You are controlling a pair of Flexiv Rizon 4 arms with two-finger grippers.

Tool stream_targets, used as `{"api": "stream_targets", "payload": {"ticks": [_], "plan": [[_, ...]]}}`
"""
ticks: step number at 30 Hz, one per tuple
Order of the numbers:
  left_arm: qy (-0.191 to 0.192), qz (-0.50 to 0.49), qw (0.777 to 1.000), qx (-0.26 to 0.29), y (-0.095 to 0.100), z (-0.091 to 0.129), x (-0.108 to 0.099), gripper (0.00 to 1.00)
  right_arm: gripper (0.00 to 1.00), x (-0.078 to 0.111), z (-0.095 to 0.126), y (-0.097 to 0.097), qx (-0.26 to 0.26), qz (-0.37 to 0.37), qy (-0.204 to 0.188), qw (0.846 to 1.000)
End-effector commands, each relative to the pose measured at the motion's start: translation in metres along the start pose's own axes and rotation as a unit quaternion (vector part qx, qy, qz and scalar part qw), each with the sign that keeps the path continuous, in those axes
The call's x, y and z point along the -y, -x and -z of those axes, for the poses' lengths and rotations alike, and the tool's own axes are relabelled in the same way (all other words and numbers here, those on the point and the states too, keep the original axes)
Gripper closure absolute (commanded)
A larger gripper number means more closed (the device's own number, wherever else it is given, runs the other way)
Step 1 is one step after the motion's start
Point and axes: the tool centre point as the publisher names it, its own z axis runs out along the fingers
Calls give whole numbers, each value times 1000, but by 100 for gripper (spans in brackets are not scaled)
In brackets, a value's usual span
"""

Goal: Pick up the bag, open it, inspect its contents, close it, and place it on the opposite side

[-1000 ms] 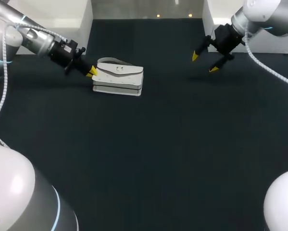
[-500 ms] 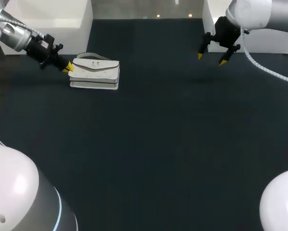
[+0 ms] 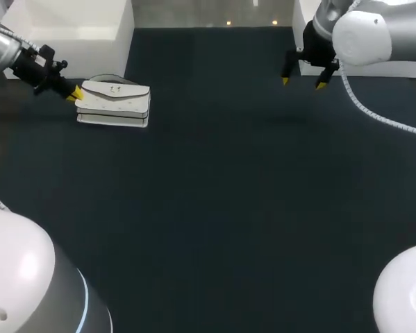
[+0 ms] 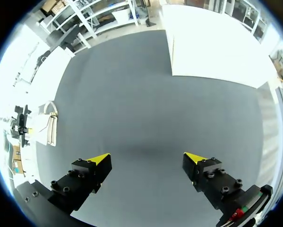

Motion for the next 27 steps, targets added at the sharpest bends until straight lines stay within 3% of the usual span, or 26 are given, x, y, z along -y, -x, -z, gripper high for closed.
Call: {"api": "stream_targets", "payload": {"ticks": [1, 14, 27], "plan": [[21, -14, 999, -29, 20, 8, 10, 100, 0, 5, 2, -2, 6, -1, 27, 1000], [11, -21, 999, -31, 62, 40, 29, 100, 0, 5, 2, -2, 6, -1, 27, 1000], [-1, -29, 999, -24, 91, 64, 35, 100, 0, 5, 2, -2, 6, -1, 27, 1000]]}}
